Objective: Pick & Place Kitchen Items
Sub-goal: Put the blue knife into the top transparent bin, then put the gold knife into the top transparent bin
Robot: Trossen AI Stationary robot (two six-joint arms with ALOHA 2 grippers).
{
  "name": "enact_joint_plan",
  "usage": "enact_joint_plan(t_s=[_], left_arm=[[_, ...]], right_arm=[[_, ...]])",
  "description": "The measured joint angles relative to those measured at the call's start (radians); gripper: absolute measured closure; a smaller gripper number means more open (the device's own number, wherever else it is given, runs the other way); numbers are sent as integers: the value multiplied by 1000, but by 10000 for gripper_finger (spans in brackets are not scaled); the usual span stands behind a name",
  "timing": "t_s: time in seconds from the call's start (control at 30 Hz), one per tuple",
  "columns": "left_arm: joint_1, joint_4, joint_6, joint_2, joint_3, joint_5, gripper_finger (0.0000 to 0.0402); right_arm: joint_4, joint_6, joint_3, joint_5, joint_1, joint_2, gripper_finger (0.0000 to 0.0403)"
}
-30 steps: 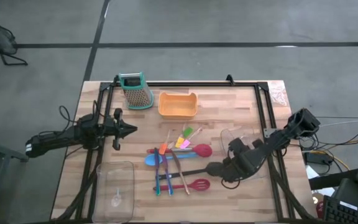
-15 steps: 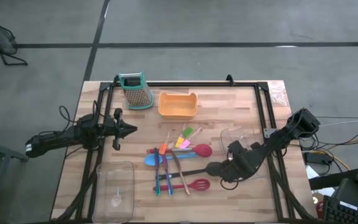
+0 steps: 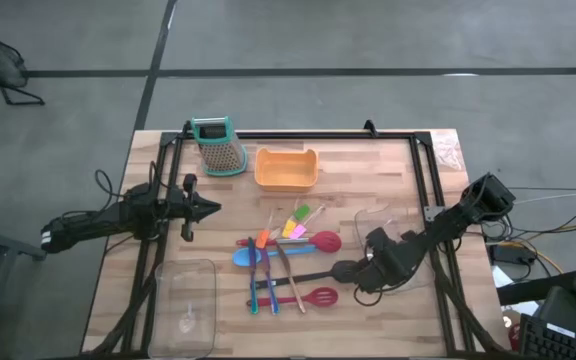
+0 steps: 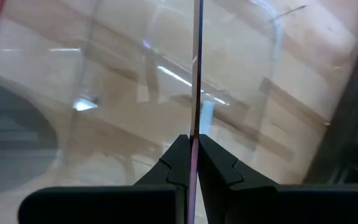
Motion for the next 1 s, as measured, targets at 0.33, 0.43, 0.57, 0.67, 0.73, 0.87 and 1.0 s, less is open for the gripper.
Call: enact_joint_plan(t_s=[0.33,0.43,0.57,0.67,0.73,0.87,1.0], left_arm=[[0,0,0,0,0,0,367],[0,0,0,0,0,0,367],[0,0,0,0,0,0,367],[0,0,0,0,0,0,367],[0,0,0,0,0,0,367],[0,0,0,0,0,0,367],[0,0,0,0,0,0,367]], right_arm=[[8,-3,1,0,0,0,381],[9,-2,0,0,0,0,363],[8,-3,1,0,0,0,344],[2,-7,9,-4,0,0,335],[-15,-8,21,-17,0,0,331],[-97,-4,75,-20,0,0,323],[-221,0,172,-13,-1,0,314]])
